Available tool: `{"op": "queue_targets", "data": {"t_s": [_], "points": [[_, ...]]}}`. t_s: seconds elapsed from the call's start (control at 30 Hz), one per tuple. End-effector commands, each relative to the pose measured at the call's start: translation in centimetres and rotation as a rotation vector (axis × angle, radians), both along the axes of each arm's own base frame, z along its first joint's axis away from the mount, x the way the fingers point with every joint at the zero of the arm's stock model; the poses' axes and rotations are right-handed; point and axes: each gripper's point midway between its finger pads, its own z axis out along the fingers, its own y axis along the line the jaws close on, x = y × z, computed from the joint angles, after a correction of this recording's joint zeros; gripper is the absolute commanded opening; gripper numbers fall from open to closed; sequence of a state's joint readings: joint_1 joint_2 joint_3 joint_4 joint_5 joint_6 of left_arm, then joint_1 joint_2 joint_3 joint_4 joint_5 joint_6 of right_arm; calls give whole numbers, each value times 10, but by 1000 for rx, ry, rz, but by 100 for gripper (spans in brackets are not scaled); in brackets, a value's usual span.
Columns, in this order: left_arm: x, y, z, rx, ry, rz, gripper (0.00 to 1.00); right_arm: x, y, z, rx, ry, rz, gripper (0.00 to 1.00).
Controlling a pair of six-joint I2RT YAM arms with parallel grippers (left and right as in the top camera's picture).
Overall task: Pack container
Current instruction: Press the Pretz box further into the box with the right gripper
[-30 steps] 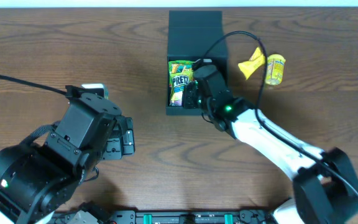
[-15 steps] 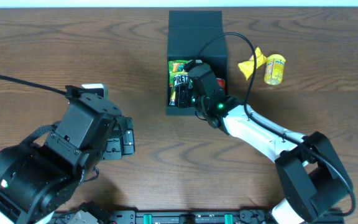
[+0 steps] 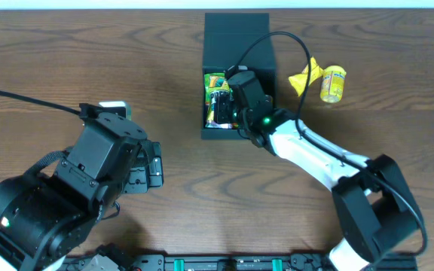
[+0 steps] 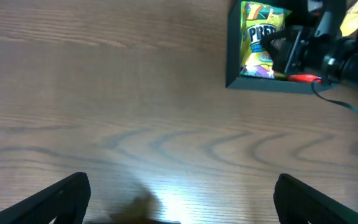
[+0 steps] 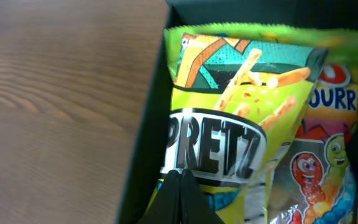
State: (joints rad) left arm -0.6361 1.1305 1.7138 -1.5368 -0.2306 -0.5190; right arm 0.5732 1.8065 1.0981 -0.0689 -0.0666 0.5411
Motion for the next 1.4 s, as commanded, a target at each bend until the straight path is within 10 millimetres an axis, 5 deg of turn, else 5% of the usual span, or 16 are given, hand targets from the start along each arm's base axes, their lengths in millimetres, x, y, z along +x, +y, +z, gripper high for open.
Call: {"op": "queue_targets", "data": {"t_s": [0.0,0.4,0.8,1.13,1.37], "points": [[0,0,3,-2,-7,-9,95,4,-6,-19,-42,23,-11,2],[0,0,3,-2,-7,-10,95,8,-11,-24,-68,16,-35,2],[0,0,3,-2,-7,-9,96,22,-6,-3,-63,-44,-28,2],[0,0,3,-2,-7,-9,95,18,-42,-20,-229,-8,-121,2],[0,0,3,-2,-7,-9,95,21,-42,-17,-224,-22,-126,2]]}}
